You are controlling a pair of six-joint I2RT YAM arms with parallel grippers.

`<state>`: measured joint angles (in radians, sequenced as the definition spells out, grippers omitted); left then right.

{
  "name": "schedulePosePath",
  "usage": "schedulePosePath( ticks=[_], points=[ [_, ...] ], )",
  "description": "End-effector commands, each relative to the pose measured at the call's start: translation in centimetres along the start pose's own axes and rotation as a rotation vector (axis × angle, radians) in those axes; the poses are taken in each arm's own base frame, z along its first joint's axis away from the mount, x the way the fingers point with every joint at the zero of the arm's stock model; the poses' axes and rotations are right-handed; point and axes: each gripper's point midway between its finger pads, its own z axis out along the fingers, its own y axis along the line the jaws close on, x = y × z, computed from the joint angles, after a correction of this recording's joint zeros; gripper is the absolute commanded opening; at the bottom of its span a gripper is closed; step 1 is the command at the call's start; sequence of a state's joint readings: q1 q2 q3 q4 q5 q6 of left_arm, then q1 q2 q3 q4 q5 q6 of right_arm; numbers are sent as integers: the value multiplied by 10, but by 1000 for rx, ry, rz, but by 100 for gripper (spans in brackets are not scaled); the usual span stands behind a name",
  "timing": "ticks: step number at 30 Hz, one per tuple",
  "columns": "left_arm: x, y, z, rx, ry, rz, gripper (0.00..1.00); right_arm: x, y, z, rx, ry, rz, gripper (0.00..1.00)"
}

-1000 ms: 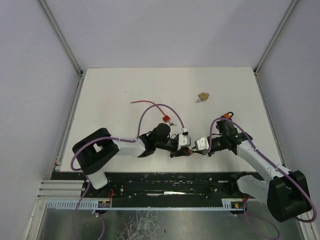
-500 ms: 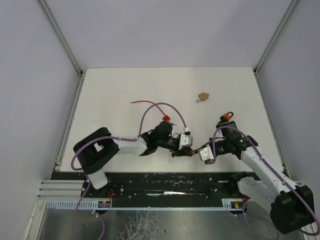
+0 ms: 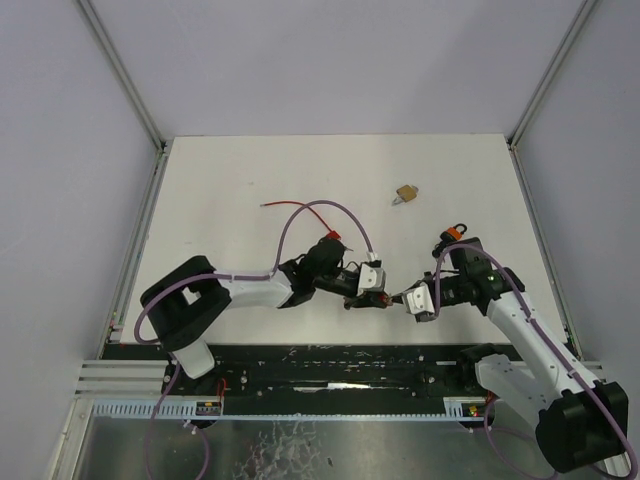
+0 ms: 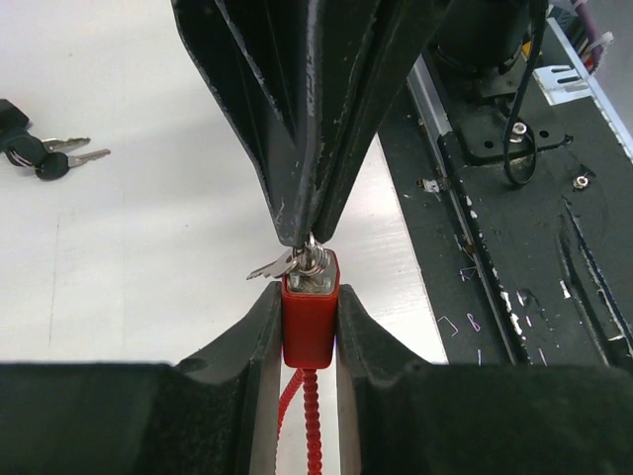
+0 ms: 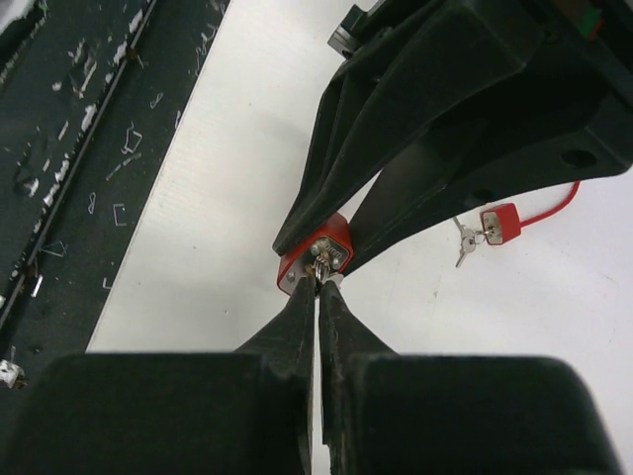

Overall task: Lock with the key
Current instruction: Lock the lock.

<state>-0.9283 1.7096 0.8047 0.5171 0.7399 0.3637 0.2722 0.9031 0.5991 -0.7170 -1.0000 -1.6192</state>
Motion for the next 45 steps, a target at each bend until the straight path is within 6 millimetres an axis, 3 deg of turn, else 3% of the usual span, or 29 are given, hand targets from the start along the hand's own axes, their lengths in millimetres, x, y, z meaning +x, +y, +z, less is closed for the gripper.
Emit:
schedulePosePath(
  ticks=[1, 4, 7, 11, 15, 17, 20, 23, 27, 31, 34, 45],
  points=[
    [34, -12, -15, 21, 106, -124, 0, -38, -23, -10, 57, -122, 59, 0],
    [33, -4, -14, -26, 112, -146, 0, -40, -24, -7, 61, -162, 213, 0],
    [27, 30, -19, -320, 120, -54, 0, -34, -26, -2, 60, -165, 343, 0],
    [21, 40, -22, -507, 158, 111, 0, -28, -35, -1, 92, -155, 466, 0],
    [23, 28, -17, -421, 145, 106, 0, -34, -23, -3, 64, -157, 288, 0],
    [22, 14, -17, -299, 125, 49, 0, -42, -14, -8, 40, -157, 99, 0],
    [18, -8, -24, -102, 65, -87, 0, -43, -8, -11, 29, -134, -32, 0],
    [14, -23, -31, 45, 41, -183, 0, -44, -11, -12, 39, -129, -1, 0],
    [16, -9, -34, -44, 53, -156, 0, -41, -20, -12, 62, -131, 88, 0],
    [4, -5, -35, -110, 15, -92, 0, -36, -15, -2, 62, -192, 172, 33],
    [-7, -7, -30, -127, 1, -55, 0, -38, -13, 5, 53, -253, 197, 48],
    [-16, -8, -12, -125, 15, -34, 0, -13, -13, 19, 53, -189, 318, 44]
  ],
)
